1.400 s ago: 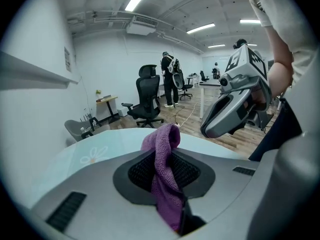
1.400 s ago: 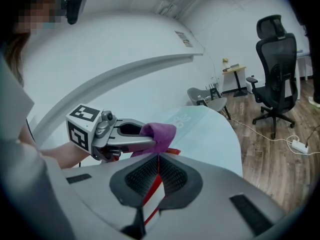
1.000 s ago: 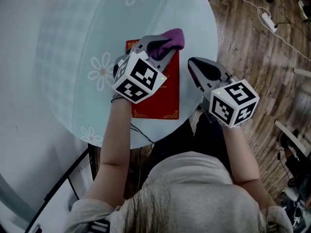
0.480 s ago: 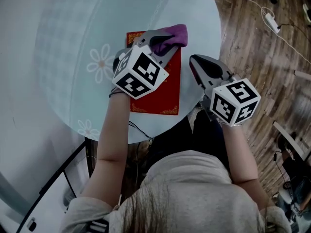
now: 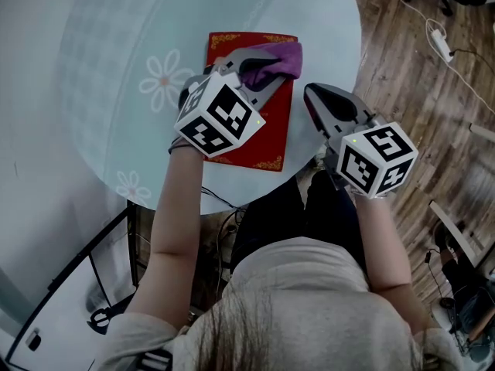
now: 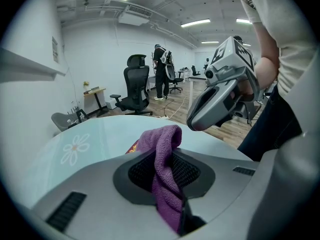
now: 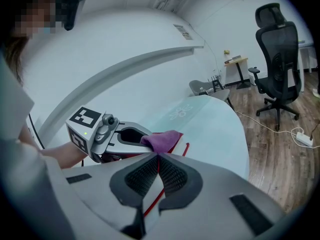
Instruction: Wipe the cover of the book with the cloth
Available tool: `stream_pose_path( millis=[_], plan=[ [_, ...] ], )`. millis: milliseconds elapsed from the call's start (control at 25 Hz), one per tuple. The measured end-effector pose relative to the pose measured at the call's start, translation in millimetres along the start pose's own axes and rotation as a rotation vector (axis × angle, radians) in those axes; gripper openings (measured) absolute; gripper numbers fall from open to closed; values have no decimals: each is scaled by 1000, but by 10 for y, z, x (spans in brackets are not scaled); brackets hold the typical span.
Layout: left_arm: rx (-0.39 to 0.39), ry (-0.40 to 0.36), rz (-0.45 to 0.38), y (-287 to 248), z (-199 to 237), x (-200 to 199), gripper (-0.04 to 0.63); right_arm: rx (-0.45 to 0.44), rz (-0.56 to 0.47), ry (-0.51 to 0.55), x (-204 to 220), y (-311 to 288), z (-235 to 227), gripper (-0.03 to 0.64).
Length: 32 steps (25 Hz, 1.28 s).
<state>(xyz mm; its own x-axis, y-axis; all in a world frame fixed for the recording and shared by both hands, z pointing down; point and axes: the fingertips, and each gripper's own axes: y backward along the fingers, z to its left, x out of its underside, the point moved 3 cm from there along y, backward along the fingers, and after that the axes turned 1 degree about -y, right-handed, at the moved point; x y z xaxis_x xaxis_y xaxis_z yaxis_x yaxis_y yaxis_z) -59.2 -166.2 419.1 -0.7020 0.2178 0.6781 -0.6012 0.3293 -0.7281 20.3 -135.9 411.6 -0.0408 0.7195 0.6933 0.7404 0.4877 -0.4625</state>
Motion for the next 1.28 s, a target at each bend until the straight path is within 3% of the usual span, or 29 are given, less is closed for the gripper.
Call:
stream_pose_path(
  millis=[400, 1280],
  plan=[
    [-4, 20, 8, 153, -306, 123, 81, -39, 40, 23, 169, 49, 107, 23],
    [-89, 170, 20, 513, -1010, 445, 81, -173, 150, 139, 456, 126, 514, 23]
  ],
)
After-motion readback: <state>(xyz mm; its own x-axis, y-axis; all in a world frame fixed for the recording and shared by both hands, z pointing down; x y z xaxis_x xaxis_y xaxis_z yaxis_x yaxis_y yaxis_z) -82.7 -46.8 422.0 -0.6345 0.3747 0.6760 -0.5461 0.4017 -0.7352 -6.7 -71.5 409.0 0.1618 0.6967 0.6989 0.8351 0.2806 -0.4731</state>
